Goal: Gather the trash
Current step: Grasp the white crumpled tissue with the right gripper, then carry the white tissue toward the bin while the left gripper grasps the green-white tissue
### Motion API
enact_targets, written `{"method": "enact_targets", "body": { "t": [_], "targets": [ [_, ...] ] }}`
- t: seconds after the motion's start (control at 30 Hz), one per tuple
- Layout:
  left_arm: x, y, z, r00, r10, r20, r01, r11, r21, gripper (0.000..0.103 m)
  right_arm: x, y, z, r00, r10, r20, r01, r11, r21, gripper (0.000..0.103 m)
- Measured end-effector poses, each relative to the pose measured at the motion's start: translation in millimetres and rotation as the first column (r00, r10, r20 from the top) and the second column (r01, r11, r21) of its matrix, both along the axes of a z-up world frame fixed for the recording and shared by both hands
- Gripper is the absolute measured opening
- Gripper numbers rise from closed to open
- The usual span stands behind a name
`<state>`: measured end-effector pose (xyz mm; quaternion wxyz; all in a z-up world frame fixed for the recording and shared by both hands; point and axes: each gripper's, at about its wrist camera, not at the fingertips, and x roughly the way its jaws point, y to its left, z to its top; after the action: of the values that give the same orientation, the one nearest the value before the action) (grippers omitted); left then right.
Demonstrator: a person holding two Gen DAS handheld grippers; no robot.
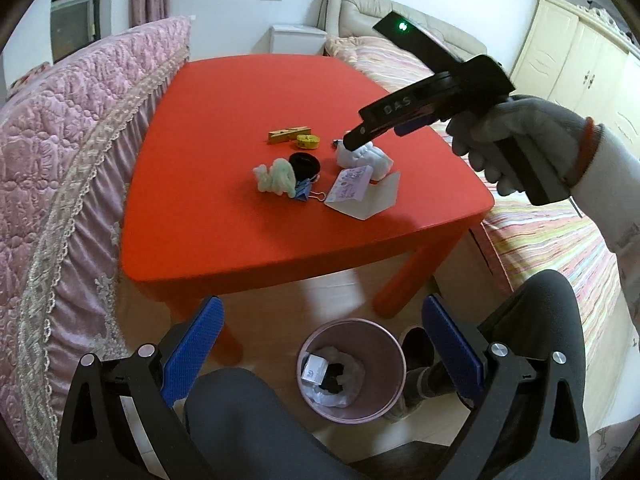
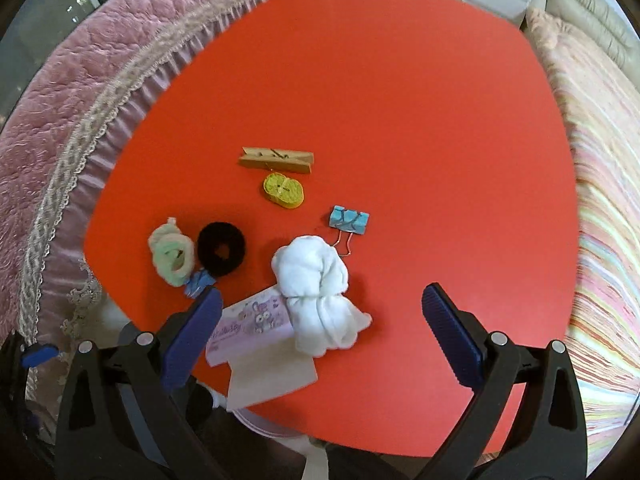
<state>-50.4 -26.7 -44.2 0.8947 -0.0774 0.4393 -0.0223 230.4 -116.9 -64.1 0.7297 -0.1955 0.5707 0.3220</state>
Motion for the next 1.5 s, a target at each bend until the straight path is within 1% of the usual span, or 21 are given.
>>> {"method": "enact_targets", "body": {
  "t": [0.03,0.07,0.1,0.13,0.23,0.3,0.37,0.5,0.7,0.83,1.03,1.13,1.3,1.5],
  "targets": [
    [-0.7,0.8,0.0,1.000,0.003,0.000,-0.003,1.000,-0.001,0.095,1.1,1.5,-2.8,1.000,0.001,-0.004,-0.001,1.000,-0.007,0.088],
    [-1.6,1.7,0.0,1.000,0.006,0.000,-0.006,1.000,-0.003,0.095,1.6,3.9,-5.9,1.000,0.000,-0.013,0.000,1.000,-0.014,0.081],
    [-2.2,2.1,0.1,1.000,0.008,0.000,-0.008,1.000,-0.005,0.095,1.6,5.0,-7.3,1.000,0.000,-0.017,-0.001,1.000,-0.018,0.076],
    [-2.9,3.0,-0.1,1.000,0.010,-0.001,-0.011,1.000,-0.007,0.095,1.3,6.0,-9.2,1.000,0.002,-0.019,-0.002,1.000,-0.022,0.074],
    [-3.4,4.9,-0.9,1.000,0.016,-0.002,-0.016,1.000,-0.016,0.095,1.5,5.6,-13.0,1.000,-0.003,-0.029,0.003,1.000,-0.020,0.062],
    [-2.6,5.8,-1.5,1.000,0.018,-0.004,-0.018,1.000,-0.021,0.095,1.7,3.0,-13.7,0.999,-0.010,-0.041,0.011,1.000,0.000,0.045],
    [-1.6,5.9,-1.6,1.000,0.017,-0.004,-0.017,1.000,-0.024,0.095,0.4,1.4,-11.7,0.999,-0.011,-0.044,0.012,1.000,0.020,0.038],
    [1.4,7.0,-0.4,1.000,0.017,0.000,-0.017,1.000,-0.023,0.095,-0.1,-9.3,-3.4,0.999,-0.028,-0.019,0.029,0.998,0.060,0.036],
    [16.7,12.2,7.1,1.000,0.014,0.010,-0.014,1.000,-0.005,0.095,0.0,-25.9,17.3,0.997,-0.075,0.022,0.072,0.988,0.137,0.035],
    [34.3,15.9,13.9,1.000,0.006,0.015,-0.006,1.000,0.011,0.095,-2.7,-35.9,32.1,0.994,-0.104,0.039,0.094,0.975,0.199,0.035],
    [65.7,18.4,22.8,1.000,-0.014,0.003,0.014,0.999,0.042,0.095,-9.8,-50.9,47.9,0.990,-0.128,0.057,0.110,0.963,0.247,0.035],
    [86.4,22.1,25.3,1.000,-0.020,-0.015,0.020,0.999,0.044,0.095,-16.0,-60.5,53.3,0.989,-0.133,0.058,0.113,0.956,0.270,0.035],
    [124.3,31.5,19.5,0.997,-0.018,-0.075,0.020,0.999,0.036,0.095,-23.9,-71.0,53.6,0.989,-0.138,0.055,0.117,0.952,0.284,0.035],
    [166.3,43.0,1.4,0.980,-0.023,-0.199,0.025,1.000,0.008,0.095,-27.3,-78.6,48.3,0.988,-0.146,0.049,0.127,0.953,0.275,0.035]
  ]
}}
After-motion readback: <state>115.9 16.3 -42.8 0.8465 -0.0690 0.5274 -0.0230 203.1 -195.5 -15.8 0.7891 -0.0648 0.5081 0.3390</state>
